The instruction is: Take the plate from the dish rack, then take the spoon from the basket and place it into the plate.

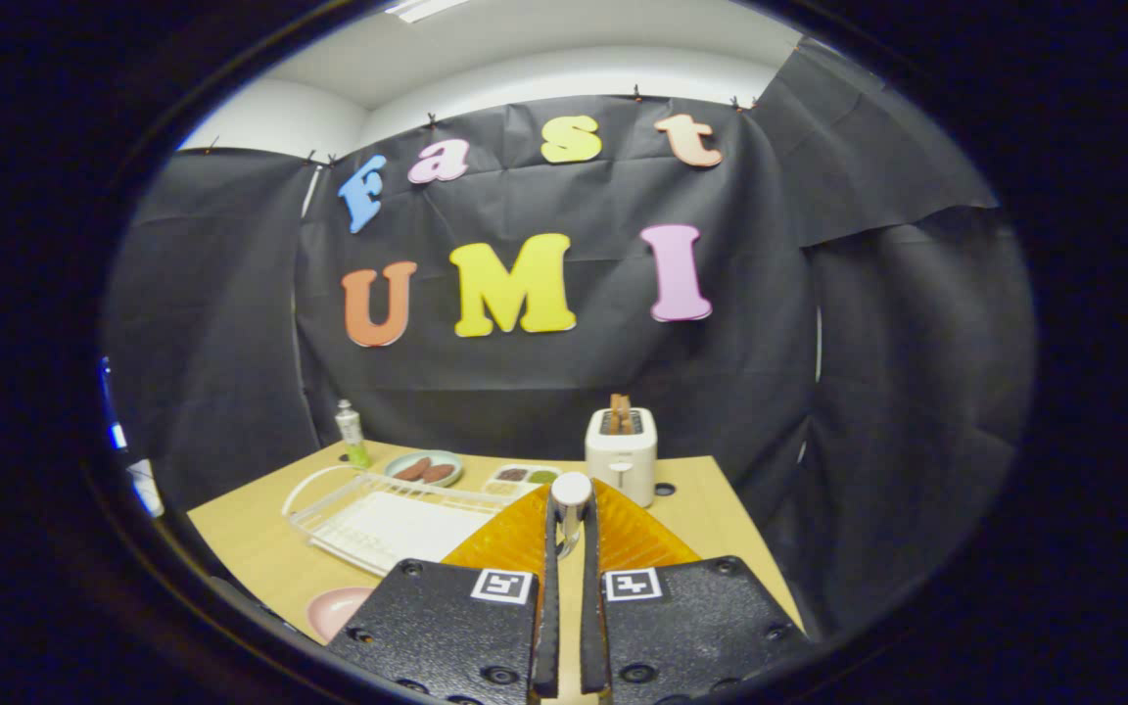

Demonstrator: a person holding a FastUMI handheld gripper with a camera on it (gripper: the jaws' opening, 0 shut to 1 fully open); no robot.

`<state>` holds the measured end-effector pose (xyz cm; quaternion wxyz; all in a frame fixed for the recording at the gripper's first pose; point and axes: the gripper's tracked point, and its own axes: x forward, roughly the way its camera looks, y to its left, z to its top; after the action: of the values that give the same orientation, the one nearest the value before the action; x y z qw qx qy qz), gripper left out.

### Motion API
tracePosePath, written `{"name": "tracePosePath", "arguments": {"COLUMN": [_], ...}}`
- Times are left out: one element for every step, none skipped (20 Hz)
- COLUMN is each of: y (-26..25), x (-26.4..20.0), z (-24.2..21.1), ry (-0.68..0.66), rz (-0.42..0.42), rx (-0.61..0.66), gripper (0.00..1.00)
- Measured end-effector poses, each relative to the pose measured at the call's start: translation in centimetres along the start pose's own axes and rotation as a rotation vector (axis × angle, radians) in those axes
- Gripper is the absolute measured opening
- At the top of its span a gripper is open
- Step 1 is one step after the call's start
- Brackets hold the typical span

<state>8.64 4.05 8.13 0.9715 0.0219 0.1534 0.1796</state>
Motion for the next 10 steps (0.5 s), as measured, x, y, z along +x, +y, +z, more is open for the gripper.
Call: {"name": "tracePosePath", "arguments": {"y": [1.7, 3.1, 4.6, 5.8, 7.0, 8.0, 9.0, 10.0, 11.2, 12.4], "x": [-0.3, -0.6, -0.7, -0.6, -0.5, -0.5, -0.4, -0.3, -0.2, 0.0], "z": [-0.5, -1.0, -1.6, -2.3, -2.9, -3.6, -4.4, -5.3, -6.3, -7.5], "ry": [0.025, 0.049, 0.071, 0.092, 0.111, 0.129, 0.148, 0.168, 0.189, 0.215], "rz": [0.037, 0.070, 0.098, 0.118, 0.131, 0.139, 0.148, 0.162, 0.181, 0.201], "rx": [-0.007, -0.016, -0.026, -0.043, -0.063, -0.085, -0.104, -0.118, -0.131, -0.142], "gripper": [0.14, 0.14, 0.14, 0.14, 0.14, 0.14, 0.14, 0.14, 0.14, 0.14]}}
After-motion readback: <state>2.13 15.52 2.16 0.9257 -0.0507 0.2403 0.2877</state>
